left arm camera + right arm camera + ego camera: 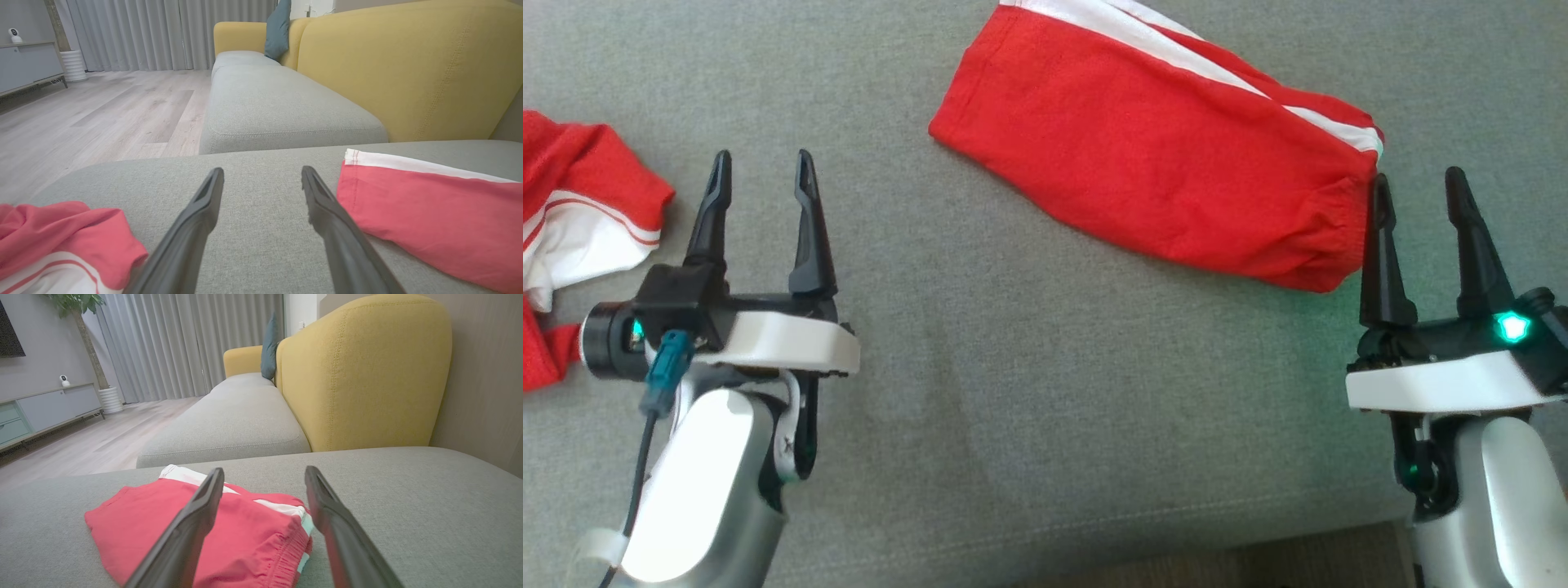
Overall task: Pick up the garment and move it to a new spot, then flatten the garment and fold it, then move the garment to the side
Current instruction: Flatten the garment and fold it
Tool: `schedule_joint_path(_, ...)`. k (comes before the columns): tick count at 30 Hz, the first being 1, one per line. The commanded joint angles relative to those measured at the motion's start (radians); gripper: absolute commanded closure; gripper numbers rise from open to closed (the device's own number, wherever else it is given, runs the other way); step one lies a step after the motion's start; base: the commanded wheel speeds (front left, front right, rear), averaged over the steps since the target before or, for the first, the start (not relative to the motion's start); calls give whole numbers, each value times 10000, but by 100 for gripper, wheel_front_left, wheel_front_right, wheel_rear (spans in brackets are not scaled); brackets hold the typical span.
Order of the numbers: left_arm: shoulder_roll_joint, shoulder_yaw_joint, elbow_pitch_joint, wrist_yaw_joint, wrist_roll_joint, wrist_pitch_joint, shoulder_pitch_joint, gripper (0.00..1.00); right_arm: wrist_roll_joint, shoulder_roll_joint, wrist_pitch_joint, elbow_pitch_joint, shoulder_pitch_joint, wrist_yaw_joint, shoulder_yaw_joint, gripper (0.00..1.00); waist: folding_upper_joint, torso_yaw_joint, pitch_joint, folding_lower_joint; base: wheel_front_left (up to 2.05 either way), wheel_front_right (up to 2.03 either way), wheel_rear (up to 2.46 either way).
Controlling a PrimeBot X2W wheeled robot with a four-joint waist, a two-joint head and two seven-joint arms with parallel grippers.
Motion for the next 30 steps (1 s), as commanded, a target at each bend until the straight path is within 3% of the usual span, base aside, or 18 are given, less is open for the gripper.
schedule_joint_path(1,116,457,-302,-70,129,-50,-142,0,121,-47,65,-378,68,39,185,0,0,0,5,1,0,0,0)
schedule_joint_path(10,-108,750,-73,-355,354,-51,-27,0,230,-47,80,-396,-12,39,156,0,0,31,84,1,0,0,0)
schedule_joint_path(14,-113,529,121,-676,503,-51,-309,0,259,-47,102,-452,-66,39,148,0,0,20,230,1,0,0,0)
schedule_joint_path(19,-288,-393,1099,-1824,611,652,-1971,0,315,-47,154,-516,-214,39,257,0,0,-199,607,1,0,0,0)
schedule_joint_path(24,-490,-882,3101,-2898,380,1987,-3779,0,547,-47,128,-370,-367,39,588,0,0,-755,894,1,0,0,0)
schedule_joint_path(30,-532,-938,5341,-3483,75,3210,-5132,0,859,-47,-35,-69,-330,39,770,0,0,-1255,969,1,0,0,0)
